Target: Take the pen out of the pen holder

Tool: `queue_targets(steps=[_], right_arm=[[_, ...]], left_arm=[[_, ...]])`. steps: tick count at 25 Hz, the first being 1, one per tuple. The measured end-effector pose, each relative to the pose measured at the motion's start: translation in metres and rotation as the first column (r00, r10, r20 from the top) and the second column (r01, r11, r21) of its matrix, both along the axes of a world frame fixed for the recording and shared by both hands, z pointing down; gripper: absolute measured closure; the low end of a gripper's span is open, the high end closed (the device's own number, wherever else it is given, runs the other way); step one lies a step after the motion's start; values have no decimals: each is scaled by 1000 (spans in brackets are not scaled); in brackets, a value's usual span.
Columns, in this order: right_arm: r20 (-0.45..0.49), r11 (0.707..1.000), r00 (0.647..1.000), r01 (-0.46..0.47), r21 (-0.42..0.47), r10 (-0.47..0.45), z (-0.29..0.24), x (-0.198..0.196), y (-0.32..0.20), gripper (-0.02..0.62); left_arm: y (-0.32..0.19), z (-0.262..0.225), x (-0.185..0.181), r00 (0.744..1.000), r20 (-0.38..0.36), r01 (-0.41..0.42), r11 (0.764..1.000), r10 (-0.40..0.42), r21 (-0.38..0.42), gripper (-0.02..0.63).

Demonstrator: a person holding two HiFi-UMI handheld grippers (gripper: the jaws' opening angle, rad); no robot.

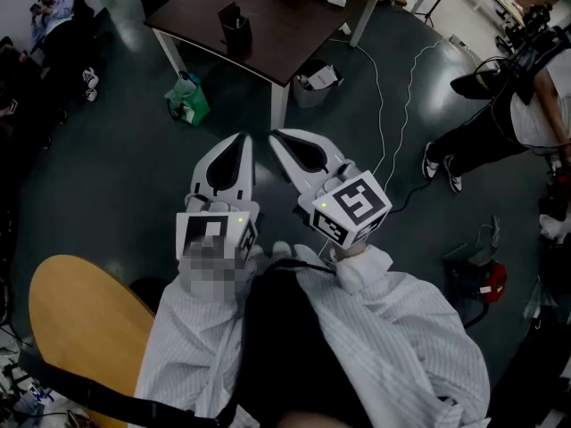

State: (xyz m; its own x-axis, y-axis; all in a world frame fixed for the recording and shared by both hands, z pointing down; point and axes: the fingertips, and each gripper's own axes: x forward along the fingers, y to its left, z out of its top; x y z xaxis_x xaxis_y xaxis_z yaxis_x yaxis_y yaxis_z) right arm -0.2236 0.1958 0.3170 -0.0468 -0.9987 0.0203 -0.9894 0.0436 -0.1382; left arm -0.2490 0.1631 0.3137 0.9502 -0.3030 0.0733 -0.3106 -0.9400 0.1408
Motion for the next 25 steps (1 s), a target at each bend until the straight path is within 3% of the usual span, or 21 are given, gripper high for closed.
queue_targets(steps=[7, 18, 25], right_arm=[[-1, 1000, 1000, 5, 3, -5, -3, 4, -1, 595], [79, 999, 996, -33, 14, 32, 5, 27, 27, 594], [125, 999, 991, -55, -1, 54, 23, 58, 26, 594]], left_arm=[[1, 0, 6, 1000, 4, 1, 1000, -1, 0, 601], [22, 8, 30, 1000, 4, -7, 1000, 7, -16, 601], [18, 29, 61, 998, 52, -36, 999, 38, -29, 601]])
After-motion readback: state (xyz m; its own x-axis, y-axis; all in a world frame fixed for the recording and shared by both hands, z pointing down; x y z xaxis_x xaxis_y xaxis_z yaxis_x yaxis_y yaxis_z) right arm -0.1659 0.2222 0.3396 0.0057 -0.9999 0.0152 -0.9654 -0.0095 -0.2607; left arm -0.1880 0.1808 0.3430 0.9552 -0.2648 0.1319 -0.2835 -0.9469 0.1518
